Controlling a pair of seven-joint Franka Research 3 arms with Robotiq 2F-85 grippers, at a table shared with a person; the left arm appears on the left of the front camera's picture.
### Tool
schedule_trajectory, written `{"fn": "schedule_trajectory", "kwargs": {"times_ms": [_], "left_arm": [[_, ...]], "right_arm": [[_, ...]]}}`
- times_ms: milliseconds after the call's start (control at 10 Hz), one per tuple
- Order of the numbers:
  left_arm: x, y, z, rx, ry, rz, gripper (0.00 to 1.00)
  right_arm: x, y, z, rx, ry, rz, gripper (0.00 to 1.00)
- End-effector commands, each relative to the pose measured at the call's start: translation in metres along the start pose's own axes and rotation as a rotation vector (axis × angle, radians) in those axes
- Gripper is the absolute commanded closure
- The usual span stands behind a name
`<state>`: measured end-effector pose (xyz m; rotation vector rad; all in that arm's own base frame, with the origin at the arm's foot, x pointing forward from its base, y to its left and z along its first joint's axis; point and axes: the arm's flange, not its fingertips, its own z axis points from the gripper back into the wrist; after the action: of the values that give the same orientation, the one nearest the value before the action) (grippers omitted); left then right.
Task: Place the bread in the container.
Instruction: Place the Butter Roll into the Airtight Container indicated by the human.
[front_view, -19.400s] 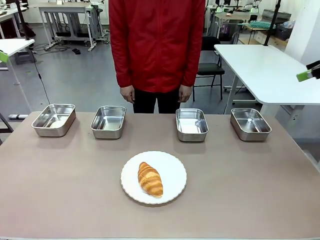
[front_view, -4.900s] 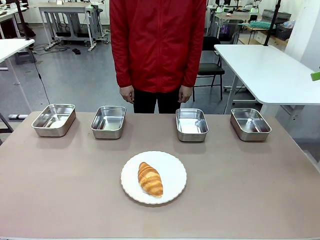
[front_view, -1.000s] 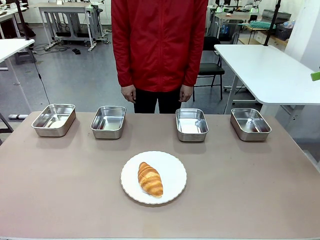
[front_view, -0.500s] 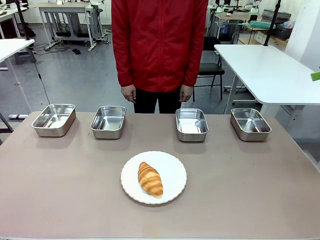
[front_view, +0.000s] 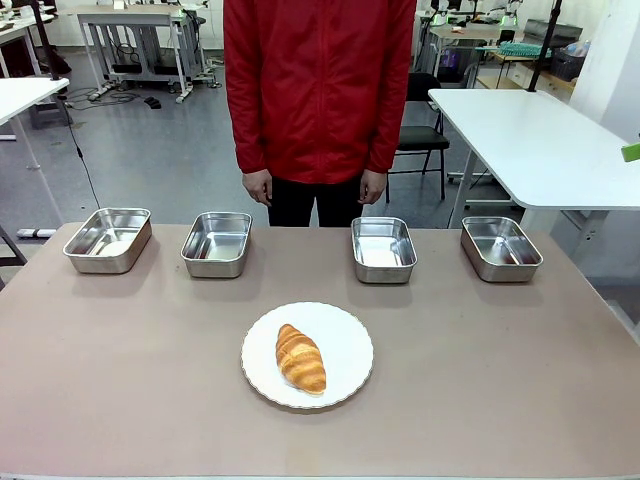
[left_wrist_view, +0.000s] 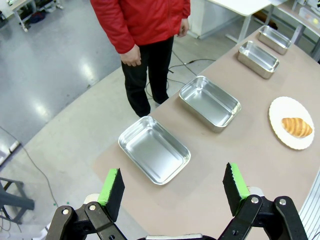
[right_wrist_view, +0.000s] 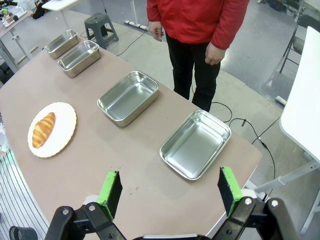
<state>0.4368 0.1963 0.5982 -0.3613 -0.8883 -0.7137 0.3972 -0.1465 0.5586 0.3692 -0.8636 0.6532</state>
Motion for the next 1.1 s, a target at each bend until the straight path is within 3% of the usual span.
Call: {"fn": "schedule_trajectory", "kwargs": {"times_ms": [0,1000], "left_arm": [[-0.0003,-0.001,0.0004,-0.008,-0.002,-0.017,0.0],[-0.0003,-0.001,0.0004,-0.008,-0.002,-0.017,0.0]], "right_arm": [[0.0007,0.0006,0.0009,0.004,-0.015,0.008,0.0],[0.0007,0.0006,0.0009,0.004,-0.015,0.008,0.0]]}}
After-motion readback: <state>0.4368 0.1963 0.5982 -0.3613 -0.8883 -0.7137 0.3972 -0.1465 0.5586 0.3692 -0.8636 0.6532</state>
